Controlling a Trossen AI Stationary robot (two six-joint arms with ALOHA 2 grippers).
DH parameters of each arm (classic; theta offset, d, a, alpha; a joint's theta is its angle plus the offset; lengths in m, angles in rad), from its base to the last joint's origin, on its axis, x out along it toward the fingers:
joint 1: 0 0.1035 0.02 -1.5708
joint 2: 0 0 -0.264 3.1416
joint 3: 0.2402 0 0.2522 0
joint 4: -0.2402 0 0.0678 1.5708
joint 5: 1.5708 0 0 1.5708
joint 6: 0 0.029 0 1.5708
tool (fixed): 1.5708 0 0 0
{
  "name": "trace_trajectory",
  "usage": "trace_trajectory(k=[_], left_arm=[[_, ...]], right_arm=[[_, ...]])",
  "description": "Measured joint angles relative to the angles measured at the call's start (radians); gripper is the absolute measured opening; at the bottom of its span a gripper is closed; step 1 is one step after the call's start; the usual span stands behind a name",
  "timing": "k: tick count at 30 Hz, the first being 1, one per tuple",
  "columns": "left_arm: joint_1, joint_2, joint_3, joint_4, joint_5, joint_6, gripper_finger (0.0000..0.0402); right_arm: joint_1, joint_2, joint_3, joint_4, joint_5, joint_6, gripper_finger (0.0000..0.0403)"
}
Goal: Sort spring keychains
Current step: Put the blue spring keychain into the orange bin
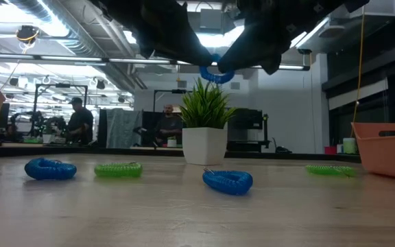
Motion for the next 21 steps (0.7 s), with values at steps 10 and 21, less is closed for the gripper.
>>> trace_trajectory(k=[10, 21], left_arm=[[0.001, 0.0, 0.0, 0.0, 0.052, -0.008, 0.0065], [0.001, 0.0, 0.0, 0.0, 0.012, 0.026, 0.0175]], right_arm=[[0.021, 0.0, 0.0, -0.015, -0.035, 0.053, 0.0017], [0.08, -0.005, 0.05, -0.223, -0.06, 0.173, 0.0013]])
